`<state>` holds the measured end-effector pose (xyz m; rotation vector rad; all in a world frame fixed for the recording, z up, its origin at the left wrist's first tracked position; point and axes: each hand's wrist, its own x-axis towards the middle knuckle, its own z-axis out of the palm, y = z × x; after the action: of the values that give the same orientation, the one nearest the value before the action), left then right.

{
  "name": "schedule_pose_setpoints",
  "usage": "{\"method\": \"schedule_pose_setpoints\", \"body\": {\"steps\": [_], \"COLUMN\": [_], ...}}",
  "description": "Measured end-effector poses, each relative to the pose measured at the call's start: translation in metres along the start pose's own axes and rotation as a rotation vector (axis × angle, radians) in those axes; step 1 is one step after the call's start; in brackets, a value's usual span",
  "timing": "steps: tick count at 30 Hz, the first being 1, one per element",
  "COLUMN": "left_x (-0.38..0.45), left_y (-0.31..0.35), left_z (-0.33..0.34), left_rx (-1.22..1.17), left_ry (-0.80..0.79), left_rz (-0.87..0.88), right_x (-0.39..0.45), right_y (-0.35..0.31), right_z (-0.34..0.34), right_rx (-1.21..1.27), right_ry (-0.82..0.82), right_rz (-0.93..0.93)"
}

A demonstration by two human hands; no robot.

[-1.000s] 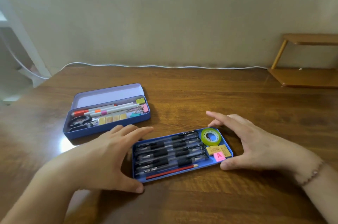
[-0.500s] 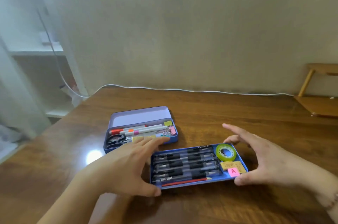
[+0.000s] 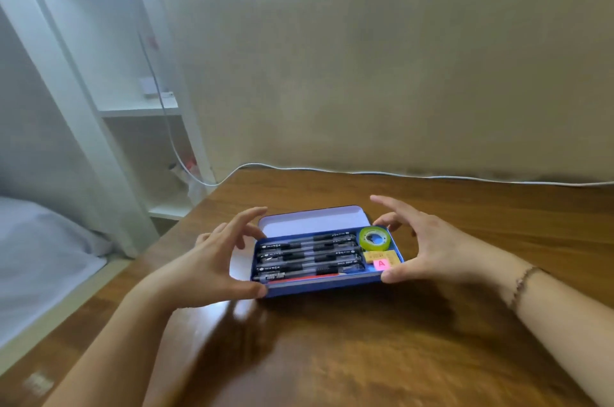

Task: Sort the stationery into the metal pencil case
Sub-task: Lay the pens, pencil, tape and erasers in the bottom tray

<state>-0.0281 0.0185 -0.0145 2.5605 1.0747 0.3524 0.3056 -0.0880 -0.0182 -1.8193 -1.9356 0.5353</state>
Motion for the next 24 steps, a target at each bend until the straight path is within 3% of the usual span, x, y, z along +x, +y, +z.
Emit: {"method": "schedule_pose_setpoints", "body": {"steps": [10, 24], "left_x": [0.010, 0.010], "left_y": [-0.022, -0.009], "left_z": [0.008, 0.009], "left_rx": [-0.019, 0.070], "left_ry": [-0.019, -0.024], "left_rz": [-0.059, -0.131], "right_x": [0.027, 0.019], "right_y": [0.007, 0.007], "right_z": [0.016, 0.020], "right_rx": [-0.013, -0.298], "right_ry": [-0.037, -0.043], "right_rz": [0.006, 0.001]}}
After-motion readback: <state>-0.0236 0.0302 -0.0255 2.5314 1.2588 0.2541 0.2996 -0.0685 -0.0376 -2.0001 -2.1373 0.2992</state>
